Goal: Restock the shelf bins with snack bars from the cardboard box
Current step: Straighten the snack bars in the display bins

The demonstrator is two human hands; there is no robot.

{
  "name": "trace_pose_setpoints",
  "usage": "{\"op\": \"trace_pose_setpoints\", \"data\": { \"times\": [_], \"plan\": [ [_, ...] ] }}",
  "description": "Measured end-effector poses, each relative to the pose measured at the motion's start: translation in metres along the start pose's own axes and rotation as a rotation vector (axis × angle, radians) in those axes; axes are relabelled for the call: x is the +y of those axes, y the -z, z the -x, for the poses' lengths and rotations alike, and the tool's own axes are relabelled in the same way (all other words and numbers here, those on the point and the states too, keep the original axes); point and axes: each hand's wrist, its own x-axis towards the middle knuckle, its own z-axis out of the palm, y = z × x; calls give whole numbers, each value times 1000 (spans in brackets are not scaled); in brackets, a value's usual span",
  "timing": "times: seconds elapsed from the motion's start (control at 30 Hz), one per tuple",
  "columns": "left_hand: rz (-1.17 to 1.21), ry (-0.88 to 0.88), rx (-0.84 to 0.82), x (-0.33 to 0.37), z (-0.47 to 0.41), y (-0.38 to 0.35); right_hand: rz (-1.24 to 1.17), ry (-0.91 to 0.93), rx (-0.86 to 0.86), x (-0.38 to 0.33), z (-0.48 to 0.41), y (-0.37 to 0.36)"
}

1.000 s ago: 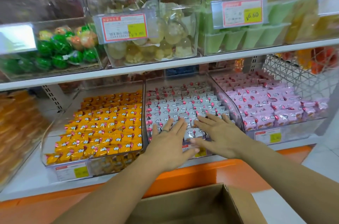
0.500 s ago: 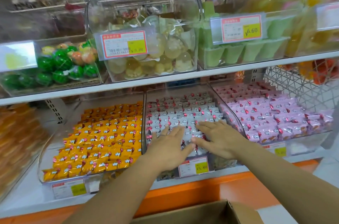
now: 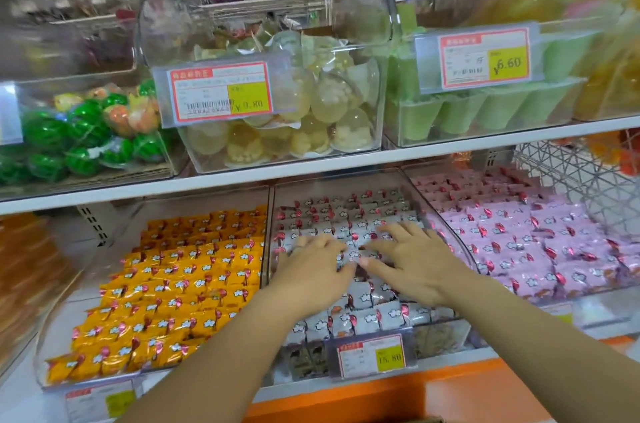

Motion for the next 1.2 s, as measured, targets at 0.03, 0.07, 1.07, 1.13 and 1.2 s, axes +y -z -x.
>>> {"op": "trace_pose_setpoints", "data": {
  "times": [0.03, 0.07, 1.07, 1.13, 1.2],
  "plan": [
    [-18, 6, 9, 0, -5, 1, -2, -16, -7, 0, -5, -2],
    [-33, 15, -1, 1, -9, 2, -7, -28, -18, -1, -10, -4],
    [-97, 163, -140, -4, -66, 0, -13, -111, -101, 13, -76, -6],
    [-93, 166, -129, -2, -65, 2, -12, -110, -94, 10, -76, -5],
    [-87, 164, -103, -1, -62, 2, 0, -105, -99, 8, -71, -1]
  ]
}}
